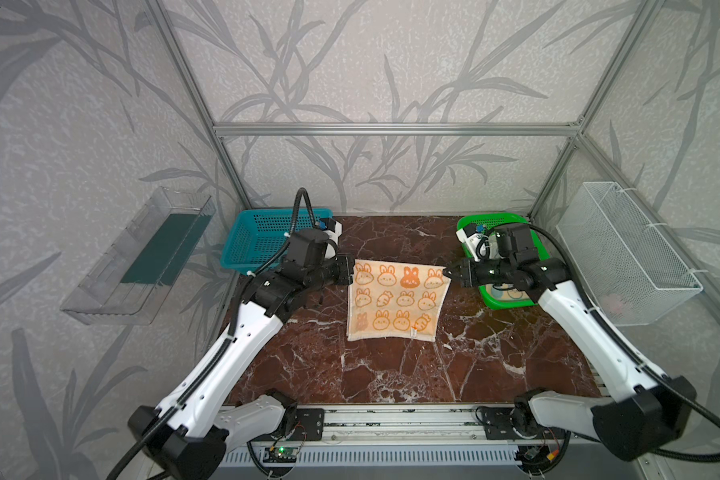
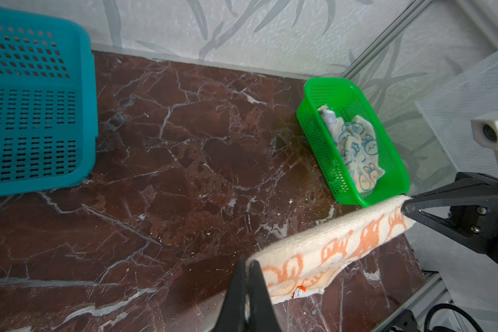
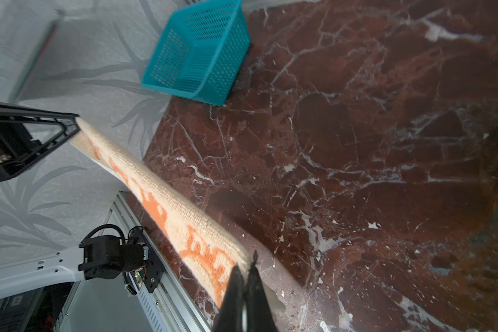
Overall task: Fold and stack the towels
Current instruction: 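Lower the towel and fold its edge back toward the robot with both grippers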
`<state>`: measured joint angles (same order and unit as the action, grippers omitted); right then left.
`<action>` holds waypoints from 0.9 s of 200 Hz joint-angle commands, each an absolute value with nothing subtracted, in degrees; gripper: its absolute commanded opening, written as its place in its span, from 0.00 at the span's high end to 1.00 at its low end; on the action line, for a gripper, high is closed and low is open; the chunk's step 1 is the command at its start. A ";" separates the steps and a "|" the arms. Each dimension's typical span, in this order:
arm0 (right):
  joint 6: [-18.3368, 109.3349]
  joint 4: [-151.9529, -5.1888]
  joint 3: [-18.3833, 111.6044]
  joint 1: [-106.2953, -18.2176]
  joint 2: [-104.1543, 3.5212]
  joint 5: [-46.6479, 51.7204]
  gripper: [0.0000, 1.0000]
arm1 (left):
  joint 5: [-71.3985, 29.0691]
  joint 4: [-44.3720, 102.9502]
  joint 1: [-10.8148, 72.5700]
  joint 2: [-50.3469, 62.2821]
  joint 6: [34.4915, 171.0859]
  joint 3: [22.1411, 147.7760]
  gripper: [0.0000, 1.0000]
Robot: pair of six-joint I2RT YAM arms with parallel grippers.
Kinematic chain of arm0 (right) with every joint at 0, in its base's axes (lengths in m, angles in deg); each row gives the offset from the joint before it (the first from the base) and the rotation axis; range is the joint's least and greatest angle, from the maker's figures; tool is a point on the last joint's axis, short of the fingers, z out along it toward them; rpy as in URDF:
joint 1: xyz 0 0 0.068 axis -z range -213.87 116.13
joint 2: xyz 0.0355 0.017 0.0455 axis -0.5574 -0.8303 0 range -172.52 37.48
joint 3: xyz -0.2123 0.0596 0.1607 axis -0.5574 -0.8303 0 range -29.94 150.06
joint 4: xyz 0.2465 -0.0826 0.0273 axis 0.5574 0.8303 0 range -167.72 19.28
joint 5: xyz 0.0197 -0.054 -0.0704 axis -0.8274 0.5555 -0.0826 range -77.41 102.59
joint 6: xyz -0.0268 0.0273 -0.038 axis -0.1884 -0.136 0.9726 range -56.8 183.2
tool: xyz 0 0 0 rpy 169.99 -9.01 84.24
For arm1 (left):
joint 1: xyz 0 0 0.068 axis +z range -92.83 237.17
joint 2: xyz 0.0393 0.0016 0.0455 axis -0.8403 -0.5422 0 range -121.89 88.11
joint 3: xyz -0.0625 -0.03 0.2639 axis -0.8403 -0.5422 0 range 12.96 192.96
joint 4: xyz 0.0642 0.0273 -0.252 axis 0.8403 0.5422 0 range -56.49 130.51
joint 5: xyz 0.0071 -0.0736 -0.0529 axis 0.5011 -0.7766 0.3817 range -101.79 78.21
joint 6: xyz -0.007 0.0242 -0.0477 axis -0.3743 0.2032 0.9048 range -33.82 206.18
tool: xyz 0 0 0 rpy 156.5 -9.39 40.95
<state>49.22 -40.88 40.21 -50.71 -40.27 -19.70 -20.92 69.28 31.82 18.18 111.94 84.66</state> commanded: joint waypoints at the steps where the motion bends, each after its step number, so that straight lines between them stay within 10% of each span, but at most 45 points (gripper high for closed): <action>1: 48.19 -39.09 43.51 -50.05 -49.53 -14.17 1.00 | -19.96 66.49 35.00 8.82 112.08 83.92 1.00; 91: 53.78 -36.36 66.83 -48.21 -81.33 -10.89 1.00 | -22.90 67.22 40.97 -28.67 106.05 108.22 1.00; 180: 54.85 -40.24 63.71 -46.84 -83.71 -16.70 1.00 | -26.00 68.80 41.70 -33.04 103.15 110.70 1.00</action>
<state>54.69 -39.74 66.92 -47.33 -84.90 -14.31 -26.06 67.09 40.81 -34.04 104.75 112.92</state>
